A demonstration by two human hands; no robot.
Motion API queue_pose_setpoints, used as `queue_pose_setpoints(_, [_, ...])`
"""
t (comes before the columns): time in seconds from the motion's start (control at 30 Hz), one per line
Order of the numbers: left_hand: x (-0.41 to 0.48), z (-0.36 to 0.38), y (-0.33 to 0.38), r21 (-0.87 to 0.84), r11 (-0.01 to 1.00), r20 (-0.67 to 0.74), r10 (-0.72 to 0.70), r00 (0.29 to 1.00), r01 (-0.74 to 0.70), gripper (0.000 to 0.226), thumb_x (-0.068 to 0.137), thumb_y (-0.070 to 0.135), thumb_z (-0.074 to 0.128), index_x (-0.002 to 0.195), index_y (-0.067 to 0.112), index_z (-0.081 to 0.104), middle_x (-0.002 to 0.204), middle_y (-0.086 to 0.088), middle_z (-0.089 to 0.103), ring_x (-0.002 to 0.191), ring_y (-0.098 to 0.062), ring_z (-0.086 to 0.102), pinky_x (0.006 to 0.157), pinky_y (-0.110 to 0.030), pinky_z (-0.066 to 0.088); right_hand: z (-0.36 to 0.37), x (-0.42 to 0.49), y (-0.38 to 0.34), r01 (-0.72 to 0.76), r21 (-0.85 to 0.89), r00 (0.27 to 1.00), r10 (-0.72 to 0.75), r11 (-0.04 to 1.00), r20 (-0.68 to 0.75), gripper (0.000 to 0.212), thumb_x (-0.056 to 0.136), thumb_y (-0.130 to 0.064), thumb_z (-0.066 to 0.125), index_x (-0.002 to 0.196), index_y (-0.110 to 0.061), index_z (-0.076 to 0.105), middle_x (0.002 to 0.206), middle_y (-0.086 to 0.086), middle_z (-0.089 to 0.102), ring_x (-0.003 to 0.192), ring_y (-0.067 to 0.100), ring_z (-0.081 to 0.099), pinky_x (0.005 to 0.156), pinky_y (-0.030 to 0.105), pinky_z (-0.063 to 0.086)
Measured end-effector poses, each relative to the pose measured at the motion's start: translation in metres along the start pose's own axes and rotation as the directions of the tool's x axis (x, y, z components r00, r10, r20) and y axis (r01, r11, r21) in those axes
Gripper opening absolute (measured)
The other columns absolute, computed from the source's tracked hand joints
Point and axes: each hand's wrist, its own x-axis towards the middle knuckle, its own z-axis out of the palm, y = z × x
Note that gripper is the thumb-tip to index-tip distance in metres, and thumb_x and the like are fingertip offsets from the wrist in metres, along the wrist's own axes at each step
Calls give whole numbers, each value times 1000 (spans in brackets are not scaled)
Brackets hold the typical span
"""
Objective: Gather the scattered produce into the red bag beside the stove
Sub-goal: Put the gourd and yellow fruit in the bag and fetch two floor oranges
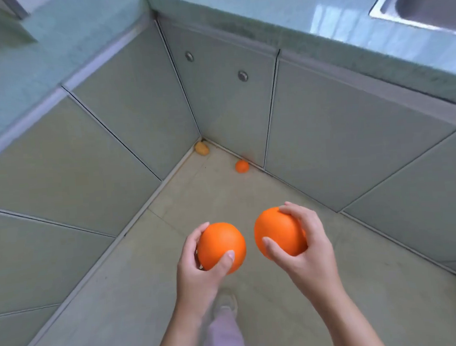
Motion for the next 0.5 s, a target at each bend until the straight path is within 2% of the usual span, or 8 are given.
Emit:
queue_pose_setpoints(0.13, [-33,-1,55,-65,997,-13,46,999,-47,66,47,45,71,110,35,56,119,6,58,97,-8,62,75,-24,52,-27,-13,-58,36,34,999,-34,999,-41,47,60,-47,64,105,-42,51,122,-9,50,113,-5,44,88,4,32])
queue_pose_setpoints(0.27, [-66,-4,102,-109,987,18,120,993,-117,66,50,44,73,113,38,56,124,2,57,103,-15,61,76,-29,53,-49,-29,-113,83,70,993,-77,994,-87,48,59,-50,65,105,-45,52,123,-16,49,113,-4,45,85,6,37])
queue_pose_setpoints(0.37, [-90,-12,135,-129,977,28,177,984,-172,63,51,44,73,112,42,57,123,4,58,103,-14,61,75,-28,52,-62,-43,-150,124,89,987,-114,988,-110,50,57,-51,65,105,-47,51,121,-18,50,110,-4,47,80,6,39])
queue_pose_setpoints(0.5, [-119,-33,169,-139,961,24,244,970,-238,63,52,44,73,112,43,56,123,7,57,103,-11,61,74,-25,51,-71,-63,-196,181,86,981,-174,980,-84,52,56,-53,66,105,-49,51,119,-23,50,108,-4,48,80,14,45])
